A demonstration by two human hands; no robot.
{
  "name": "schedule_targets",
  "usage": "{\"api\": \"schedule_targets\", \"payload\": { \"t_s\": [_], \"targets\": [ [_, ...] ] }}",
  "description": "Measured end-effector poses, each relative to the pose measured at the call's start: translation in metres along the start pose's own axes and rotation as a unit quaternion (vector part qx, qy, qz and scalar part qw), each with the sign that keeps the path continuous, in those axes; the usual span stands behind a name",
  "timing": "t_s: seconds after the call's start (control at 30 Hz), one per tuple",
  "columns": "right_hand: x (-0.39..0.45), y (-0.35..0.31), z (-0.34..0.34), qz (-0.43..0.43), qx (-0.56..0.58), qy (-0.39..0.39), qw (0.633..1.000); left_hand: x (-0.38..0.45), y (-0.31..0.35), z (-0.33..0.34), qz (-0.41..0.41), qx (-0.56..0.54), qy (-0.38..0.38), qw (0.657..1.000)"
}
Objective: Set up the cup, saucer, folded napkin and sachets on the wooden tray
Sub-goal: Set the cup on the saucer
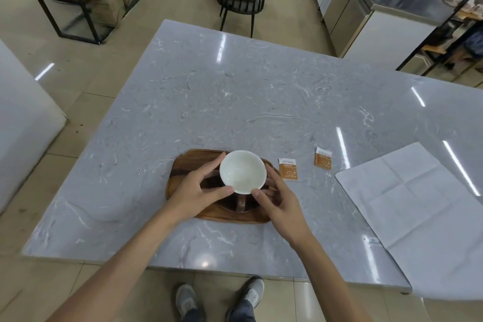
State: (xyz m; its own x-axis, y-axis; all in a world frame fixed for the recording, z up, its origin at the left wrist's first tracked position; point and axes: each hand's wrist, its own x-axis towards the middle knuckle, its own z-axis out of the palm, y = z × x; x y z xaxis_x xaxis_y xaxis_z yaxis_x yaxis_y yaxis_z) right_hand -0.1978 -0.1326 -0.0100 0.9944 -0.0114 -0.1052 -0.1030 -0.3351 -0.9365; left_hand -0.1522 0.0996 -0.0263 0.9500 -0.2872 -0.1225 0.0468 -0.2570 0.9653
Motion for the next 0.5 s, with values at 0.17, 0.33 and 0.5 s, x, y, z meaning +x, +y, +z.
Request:
{"api": "schedule_targets", "payload": {
  "t_s": [0.17,0.33,0.5],
  "targets": [
    [-0.0011,-0.0010,0.0007,0.005,0.003,-0.006,1.000,-0.0006,0.0020,0.0005,0.003,-0.006,0.004,1.000],
    [-0.0020,-0.0019,0.0022,0.006,0.013,-0.006,1.000,-0.0025,0.0009,0.0033,0.005,-0.048,0.010,0.999],
    [-0.0094,-0.0018,-0.0004,0.007,0.012,-0.005,1.000,-0.0061,0.0044,0.0050,0.001,-0.052,0.024,0.998]
  ]
}}
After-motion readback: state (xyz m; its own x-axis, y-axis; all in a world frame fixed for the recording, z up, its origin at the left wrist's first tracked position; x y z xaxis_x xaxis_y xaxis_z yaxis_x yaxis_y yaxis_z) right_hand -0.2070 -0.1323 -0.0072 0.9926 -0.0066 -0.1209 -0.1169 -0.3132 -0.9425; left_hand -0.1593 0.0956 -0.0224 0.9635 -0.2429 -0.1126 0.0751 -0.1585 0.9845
